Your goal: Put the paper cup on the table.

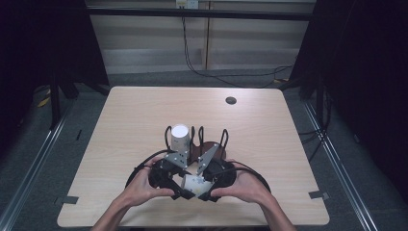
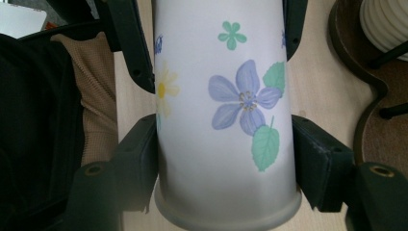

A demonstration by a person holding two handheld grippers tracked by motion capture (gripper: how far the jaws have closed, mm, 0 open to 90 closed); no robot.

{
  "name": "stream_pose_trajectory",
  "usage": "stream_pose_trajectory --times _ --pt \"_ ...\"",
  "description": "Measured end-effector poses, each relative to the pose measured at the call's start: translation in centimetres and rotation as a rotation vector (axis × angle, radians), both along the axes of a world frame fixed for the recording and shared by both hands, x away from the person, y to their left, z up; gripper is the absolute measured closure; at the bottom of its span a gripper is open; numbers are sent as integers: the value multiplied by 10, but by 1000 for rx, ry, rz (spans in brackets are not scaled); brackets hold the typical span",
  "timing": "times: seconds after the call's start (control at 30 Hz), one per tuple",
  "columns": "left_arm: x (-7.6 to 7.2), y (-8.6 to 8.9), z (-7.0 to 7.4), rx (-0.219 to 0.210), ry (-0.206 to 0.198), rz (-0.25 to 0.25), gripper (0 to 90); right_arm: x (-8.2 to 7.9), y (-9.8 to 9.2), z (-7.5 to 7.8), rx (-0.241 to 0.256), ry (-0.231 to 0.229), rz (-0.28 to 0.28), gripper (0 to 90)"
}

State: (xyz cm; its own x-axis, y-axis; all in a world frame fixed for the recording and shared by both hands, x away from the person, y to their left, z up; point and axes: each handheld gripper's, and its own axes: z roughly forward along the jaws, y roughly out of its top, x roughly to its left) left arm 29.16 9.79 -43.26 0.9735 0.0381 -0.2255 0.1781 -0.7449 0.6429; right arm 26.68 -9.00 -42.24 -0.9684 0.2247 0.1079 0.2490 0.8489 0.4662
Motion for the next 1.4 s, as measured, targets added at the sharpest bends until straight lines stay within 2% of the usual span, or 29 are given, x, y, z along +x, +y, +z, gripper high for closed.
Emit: stream_pose_trajectory --times 0.3,0.47,0.53,0.63,0.67,0.77,0.8,0.93,1.13,1.4 --pt "0 0 -1 4 13 0 369 2 -2 -3 20 11 -9 280" --pt "-1 2 1 -4 10 16 370 2 -4 -3 43 -6 -27 233" --pt "-1 3 2 -22 19 32 370 2 -7 -3 63 -14 -33 196" --pt "0 4 2 -23 24 27 370 1 -10 -1 77 -19 -40 184" --pt "-1 4 2 -31 22 40 370 2 -12 1 101 -28 -50 176" --pt "1 6 4 -46 24 47 369 3 -15 2 110 -35 -57 172" --pt "1 8 4 -65 26 66 369 3 -16 3 118 -34 -70 162" --pt "2 11 5 -83 24 100 369 4 -19 4 123 -43 -96 151" --pt "2 13 6 -88 23 101 369 5 -23 4 141 -37 -116 151" --pt "1 16 7 -122 13 120 369 3 -33 7 179 -29 -150 152"
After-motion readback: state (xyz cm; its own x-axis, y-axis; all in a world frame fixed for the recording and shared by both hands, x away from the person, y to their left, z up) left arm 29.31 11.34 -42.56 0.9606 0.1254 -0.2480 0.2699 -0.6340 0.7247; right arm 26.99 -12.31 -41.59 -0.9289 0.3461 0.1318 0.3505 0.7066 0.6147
